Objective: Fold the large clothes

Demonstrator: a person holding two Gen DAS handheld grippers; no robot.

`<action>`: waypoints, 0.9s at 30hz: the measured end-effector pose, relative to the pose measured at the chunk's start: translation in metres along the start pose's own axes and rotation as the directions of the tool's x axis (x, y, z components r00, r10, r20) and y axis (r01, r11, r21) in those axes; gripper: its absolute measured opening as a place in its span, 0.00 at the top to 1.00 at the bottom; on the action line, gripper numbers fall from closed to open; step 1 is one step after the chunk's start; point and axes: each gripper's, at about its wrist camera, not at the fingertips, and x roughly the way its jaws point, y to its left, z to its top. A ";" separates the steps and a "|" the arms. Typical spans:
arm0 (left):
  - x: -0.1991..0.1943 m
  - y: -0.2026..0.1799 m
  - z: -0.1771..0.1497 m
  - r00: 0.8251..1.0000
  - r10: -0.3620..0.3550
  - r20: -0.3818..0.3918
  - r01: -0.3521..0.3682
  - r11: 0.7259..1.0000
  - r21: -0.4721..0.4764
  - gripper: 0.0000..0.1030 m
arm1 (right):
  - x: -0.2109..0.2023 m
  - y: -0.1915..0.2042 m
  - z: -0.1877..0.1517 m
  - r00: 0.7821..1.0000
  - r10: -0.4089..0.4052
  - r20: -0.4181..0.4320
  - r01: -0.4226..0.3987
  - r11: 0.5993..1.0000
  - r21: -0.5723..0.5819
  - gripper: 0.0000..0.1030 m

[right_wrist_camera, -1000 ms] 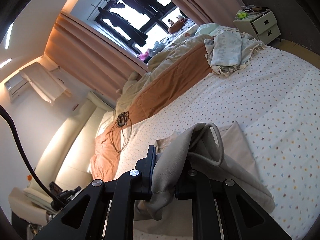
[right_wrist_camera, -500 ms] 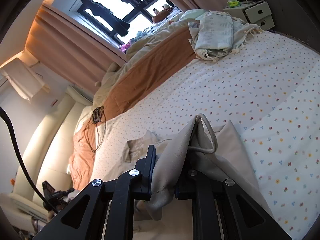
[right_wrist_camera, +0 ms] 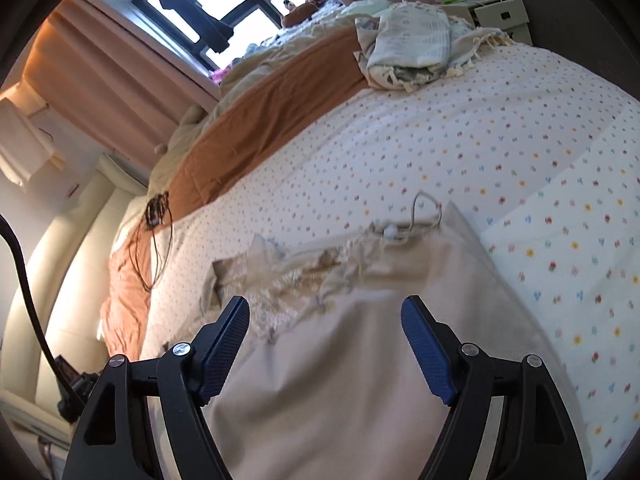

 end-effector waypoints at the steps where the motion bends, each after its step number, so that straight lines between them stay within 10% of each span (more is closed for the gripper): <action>1: -0.005 0.003 -0.005 1.000 0.023 0.007 -0.023 1.000 0.002 0.48 | 0.002 0.003 -0.003 1.000 -0.010 -0.009 0.009 1.000 -0.011 0.24; 18: -0.081 0.067 -0.103 0.976 0.208 0.070 -0.199 0.973 -0.114 0.49 | 0.096 0.123 -0.078 0.970 -0.058 -0.236 0.002 0.973 -0.233 0.43; 27: -0.096 0.110 -0.146 0.970 0.241 0.025 -0.226 0.940 -0.256 0.49 | 0.163 0.158 -0.105 0.922 -0.216 -0.321 0.094 0.930 -0.354 0.45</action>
